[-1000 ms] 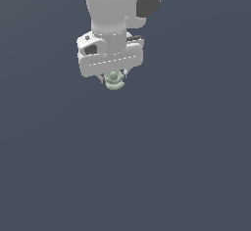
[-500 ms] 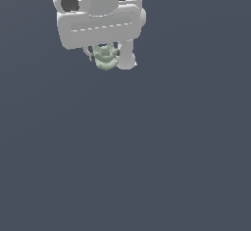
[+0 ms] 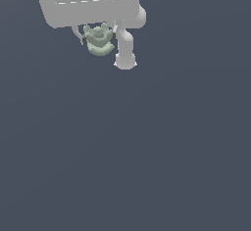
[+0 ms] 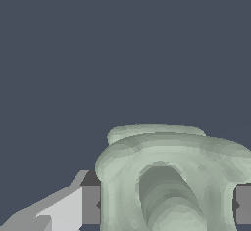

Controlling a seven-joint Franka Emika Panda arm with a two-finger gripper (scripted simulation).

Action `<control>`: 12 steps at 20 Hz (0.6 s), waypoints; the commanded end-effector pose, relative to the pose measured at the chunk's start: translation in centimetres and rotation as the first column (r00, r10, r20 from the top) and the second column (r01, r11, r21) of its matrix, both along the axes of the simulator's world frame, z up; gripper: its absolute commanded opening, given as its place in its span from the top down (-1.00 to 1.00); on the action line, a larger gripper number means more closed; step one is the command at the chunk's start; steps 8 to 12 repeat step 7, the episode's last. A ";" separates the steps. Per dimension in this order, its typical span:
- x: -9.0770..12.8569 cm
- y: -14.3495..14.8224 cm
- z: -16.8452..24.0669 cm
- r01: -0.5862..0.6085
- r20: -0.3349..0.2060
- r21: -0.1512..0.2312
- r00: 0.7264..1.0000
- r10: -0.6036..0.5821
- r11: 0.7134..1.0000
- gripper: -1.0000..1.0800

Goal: Pick up the object and move it to a goal position.

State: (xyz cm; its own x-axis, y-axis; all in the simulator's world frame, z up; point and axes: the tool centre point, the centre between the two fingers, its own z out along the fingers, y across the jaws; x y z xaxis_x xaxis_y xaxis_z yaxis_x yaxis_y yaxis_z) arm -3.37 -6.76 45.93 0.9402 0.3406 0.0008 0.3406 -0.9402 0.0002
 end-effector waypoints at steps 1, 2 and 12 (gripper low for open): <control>0.1 -0.1 0.6 0.000 -0.001 0.000 1.000 0.000 1.000 1.00; 0.2 -0.1 0.8 0.000 -0.001 0.000 1.000 0.000 1.000 1.00; 0.3 -0.2 1.2 0.000 -0.001 0.000 1.000 0.000 1.000 1.00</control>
